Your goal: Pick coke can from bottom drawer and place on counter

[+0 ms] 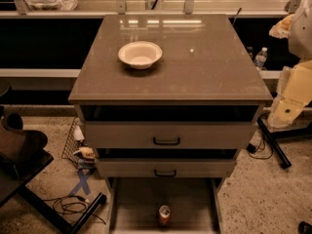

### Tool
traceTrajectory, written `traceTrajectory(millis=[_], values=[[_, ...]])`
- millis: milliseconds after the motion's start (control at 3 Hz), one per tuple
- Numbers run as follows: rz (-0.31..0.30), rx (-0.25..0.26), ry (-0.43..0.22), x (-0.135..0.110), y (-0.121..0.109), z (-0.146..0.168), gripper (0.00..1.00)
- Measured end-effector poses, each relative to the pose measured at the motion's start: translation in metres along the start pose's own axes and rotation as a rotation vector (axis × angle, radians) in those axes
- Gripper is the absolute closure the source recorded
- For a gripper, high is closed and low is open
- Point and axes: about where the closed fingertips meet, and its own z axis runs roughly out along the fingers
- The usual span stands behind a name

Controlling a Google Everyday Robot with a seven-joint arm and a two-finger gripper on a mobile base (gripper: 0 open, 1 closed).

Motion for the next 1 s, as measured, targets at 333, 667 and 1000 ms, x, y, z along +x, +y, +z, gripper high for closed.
traceTrajectory(millis=[333, 667, 1000], values=[[0.000, 0.000, 0.000, 0.000, 0.000, 0.000, 0.00], [0.008, 0.010, -0.020, 0.000, -0.004, 0.002, 0.00], [0.017, 0.019, -0.067, 0.002, -0.005, 0.017, 0.00]])
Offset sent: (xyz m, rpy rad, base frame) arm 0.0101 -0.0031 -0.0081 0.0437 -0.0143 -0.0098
